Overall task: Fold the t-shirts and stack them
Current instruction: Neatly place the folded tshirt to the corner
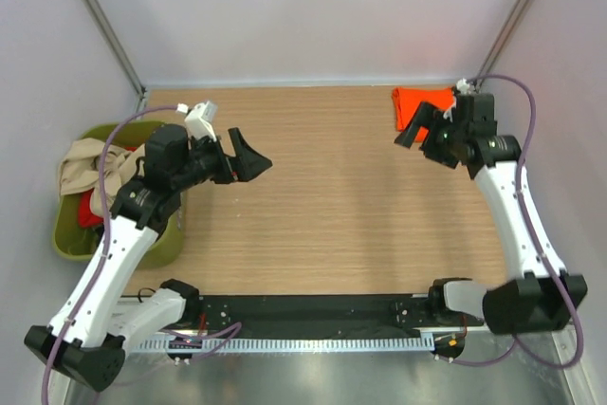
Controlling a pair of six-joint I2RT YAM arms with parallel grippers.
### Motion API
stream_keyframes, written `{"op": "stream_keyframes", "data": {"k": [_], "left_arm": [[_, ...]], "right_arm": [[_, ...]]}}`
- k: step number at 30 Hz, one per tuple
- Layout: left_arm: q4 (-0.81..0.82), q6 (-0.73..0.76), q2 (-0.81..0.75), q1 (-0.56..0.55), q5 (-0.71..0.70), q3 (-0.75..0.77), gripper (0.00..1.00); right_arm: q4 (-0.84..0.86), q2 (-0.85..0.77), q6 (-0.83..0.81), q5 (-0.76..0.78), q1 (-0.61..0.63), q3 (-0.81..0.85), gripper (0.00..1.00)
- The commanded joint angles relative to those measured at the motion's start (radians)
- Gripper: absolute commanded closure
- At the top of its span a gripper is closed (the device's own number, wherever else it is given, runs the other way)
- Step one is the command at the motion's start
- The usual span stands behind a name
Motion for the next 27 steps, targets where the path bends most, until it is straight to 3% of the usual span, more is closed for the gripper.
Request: {"op": "stream_keyframes", "data": {"k": [1, 5, 11, 27], "left_arm": [[0.033, 0.024, -0.077, -0.002, -0.084, -0.053, 0.00], [0.060, 0.027, -0.168, 0.000, -0.122, -0.104, 0.00], [0.021, -0.020, -0.206, -0.002, -0.120, -0.119, 0.00], [0.015, -0.037, -0.248, -0.002, -0.083, -0.107, 0.00]], "right_arm": [[0.021, -0.202, 0.050, -0.146, 0.022, -0.106, 0.00], [-0.065, -0.322, 0.027, -0.166, 0.023, -0.157, 0.00], [-0.014, -0.450, 0.054, -0.210, 0.022, -0.203, 0.00], [0.024, -0.474, 0.057, -0.189, 0.023, -0.237, 0.00]]}}
